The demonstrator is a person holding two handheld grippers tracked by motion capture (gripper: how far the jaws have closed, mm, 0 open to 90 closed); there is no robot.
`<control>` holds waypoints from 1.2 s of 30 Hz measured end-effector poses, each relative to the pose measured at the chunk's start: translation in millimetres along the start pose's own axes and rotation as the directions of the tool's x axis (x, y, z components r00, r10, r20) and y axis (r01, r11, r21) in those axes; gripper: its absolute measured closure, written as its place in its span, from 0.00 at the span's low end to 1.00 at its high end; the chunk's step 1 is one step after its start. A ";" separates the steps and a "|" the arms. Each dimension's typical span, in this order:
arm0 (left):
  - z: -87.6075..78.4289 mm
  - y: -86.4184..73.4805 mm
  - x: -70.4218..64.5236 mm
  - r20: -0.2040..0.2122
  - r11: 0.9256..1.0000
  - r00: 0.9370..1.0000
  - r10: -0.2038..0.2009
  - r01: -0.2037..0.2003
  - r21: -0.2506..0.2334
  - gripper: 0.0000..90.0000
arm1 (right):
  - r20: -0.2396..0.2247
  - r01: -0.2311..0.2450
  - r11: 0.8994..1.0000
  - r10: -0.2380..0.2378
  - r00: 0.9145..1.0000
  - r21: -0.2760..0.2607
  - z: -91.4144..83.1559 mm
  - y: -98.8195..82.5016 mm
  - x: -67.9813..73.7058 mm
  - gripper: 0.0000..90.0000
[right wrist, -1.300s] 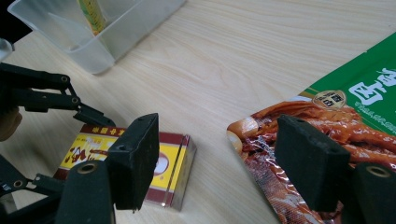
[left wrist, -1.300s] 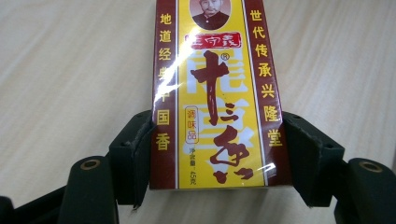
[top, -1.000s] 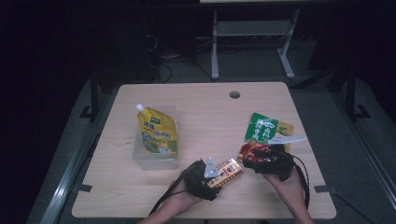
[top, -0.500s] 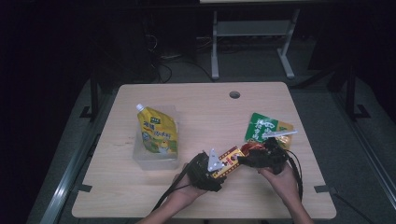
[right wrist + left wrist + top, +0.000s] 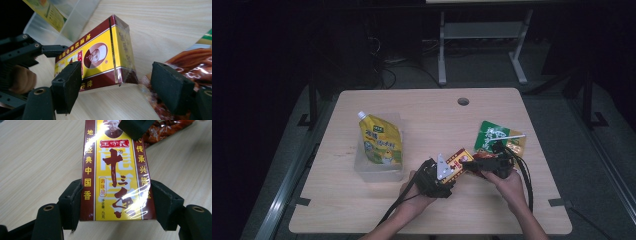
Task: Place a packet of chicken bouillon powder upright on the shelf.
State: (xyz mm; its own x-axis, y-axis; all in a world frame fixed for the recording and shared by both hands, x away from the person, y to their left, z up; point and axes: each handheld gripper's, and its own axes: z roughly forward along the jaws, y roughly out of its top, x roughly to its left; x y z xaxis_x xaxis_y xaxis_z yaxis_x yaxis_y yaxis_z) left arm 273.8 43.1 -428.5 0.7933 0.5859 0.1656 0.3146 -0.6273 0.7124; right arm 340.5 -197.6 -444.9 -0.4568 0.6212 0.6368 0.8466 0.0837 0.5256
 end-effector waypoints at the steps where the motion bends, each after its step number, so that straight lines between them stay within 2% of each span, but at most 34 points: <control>1: 0.2 0.2 0.3 -0.003 1.000 1.000 0.001 -0.001 -0.001 0.36 | -0.010 -0.008 1.000 0.008 1.000 0.001 1.1 0.0 0.0 0.28; 4: 0.8 0.5 0.7 -0.006 1.000 1.000 -0.004 0.004 -0.004 0.36 | -0.028 -0.008 1.000 0.008 1.000 0.004 4.5 0.6 -0.1 0.29; 7: 1.6 0.8 0.2 0.004 1.000 1.000 -0.015 0.015 -0.008 0.36 | -0.051 -0.013 1.000 0.014 0.999 0.007 8.0 2.0 2.4 0.37; 9: 2.2 1.0 -0.7 0.001 1.000 1.000 -0.020 0.020 -0.013 0.36 | -0.054 -0.010 1.000 0.010 0.999 0.006 8.6 2.4 3.7 0.36; 10: 2.4 1.0 -0.8 0.002 1.000 1.000 -0.023 0.023 -0.010 0.36 | -0.021 -0.007 1.000 0.007 1.000 0.009 8.9 3.7 8.0 0.36; 13: 2.0 0.8 0.4 0.006 1.000 1.000 -0.026 0.026 -0.007 0.36 | -0.009 -0.005 1.000 0.005 1.000 0.010 8.4 4.3 10.2 0.37; 15: 1.9 0.4 1.3 0.009 0.999 0.999 -0.038 0.038 -0.002 0.35 | -0.003 0.000 1.000 0.000 1.000 -0.006 6.3 4.8 13.0 0.41; 20: 0.9 -2.0 4.6 0.005 0.999 0.999 -0.049 0.049 0.004 0.35 | 0.037 0.048 0.998 -0.046 0.998 -0.034 -1.2 8.0 28.4 0.52; 21: 0.7 -2.6 5.0 0.004 0.998 0.998 -0.056 0.056 0.001 0.35 | 0.039 0.065 0.997 -0.063 0.997 -0.051 -4.2 9.7 33.5 0.58; 24: 0.8 -4.1 7.6 0.008 0.998 0.998 -0.062 0.062 0.006 0.35 | 0.021 0.077 0.995 -0.076 0.997 -0.068 -6.9 10.8 36.5 0.63; 27: 2.3 -6.3 8.4 0.009 0.998 0.998 -0.063 0.063 0.001 0.35 | -0.023 0.082 0.992 -0.084 0.996 -0.094 -10.5 10.6 41.3 0.71; 30: 3.2 -7.7 7.6 0.010 0.998 0.998 -0.065 0.065 0.003 0.35 | -0.016 0.108 0.990 -0.110 0.994 -0.092 -10.7 10.8 47.1 0.73; 33: 0.7 -8.9 8.5 0.018 0.997 0.997 -0.069 0.070 -0.018 0.35 | -0.003 0.133 0.986 -0.134 0.991 -0.097 -11.7 11.3 54.3 0.74; 36: -6.9 -8.1 9.8 0.021 0.997 0.998 -0.059 0.060 -0.038 0.34 | 0.004 0.177 0.979 -0.178 0.984 -0.102 -16.0 15.8 64.4 0.75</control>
State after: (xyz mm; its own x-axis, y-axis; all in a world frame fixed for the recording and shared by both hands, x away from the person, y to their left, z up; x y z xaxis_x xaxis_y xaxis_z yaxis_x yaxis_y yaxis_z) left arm 275.4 57.4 -427.9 0.7839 0.6113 0.1087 0.3416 -0.5708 0.7467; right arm 320.1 -168.8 -386.6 -0.5990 0.5993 0.5312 0.7198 0.1121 0.6851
